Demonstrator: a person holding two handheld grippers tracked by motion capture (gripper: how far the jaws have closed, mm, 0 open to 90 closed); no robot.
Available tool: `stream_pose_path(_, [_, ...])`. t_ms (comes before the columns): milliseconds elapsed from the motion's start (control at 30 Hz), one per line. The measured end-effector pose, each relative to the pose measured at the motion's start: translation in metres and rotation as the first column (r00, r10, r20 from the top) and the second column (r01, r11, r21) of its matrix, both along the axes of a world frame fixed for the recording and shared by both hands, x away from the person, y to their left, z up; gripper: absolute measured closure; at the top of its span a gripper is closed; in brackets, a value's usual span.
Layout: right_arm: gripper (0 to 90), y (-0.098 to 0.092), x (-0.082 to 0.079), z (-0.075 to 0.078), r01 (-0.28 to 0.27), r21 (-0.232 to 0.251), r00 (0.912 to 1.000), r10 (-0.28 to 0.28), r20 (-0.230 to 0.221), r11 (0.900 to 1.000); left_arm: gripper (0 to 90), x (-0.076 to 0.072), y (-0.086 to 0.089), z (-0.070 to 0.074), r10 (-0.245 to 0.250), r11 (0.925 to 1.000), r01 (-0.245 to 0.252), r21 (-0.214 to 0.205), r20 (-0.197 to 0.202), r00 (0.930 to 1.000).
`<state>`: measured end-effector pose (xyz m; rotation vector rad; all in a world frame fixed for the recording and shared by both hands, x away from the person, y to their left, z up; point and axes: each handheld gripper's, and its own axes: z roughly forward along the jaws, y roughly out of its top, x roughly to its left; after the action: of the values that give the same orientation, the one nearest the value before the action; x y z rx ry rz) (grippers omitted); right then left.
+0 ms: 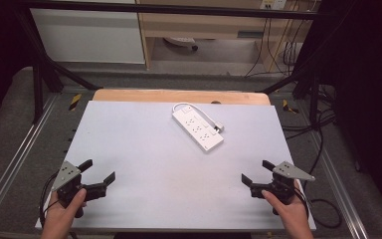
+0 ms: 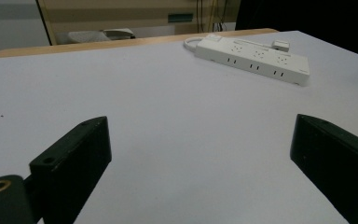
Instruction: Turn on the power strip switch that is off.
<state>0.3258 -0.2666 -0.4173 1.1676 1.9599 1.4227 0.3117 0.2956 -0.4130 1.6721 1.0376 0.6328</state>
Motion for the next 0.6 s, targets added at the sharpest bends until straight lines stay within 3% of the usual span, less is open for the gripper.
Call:
stream_pose_path(167, [3.7,0.001,-0.001,0.006,0.008,0.023,0.9999,-0.009,0.013,0.9997,5.2,0.000,-0.001,0.000,-0.007,1.0000,0.007,0.004,0.002,1.0000])
stream_pose_path(600, [3.2,0.008,0.005,0.021,-0.021,-0.004,0.9993,0.021,0.030,0.9998,5.2,0.000,-0.001,-0.001,-0.010,0.9999,0.010,0.008,-0.001,0.9999])
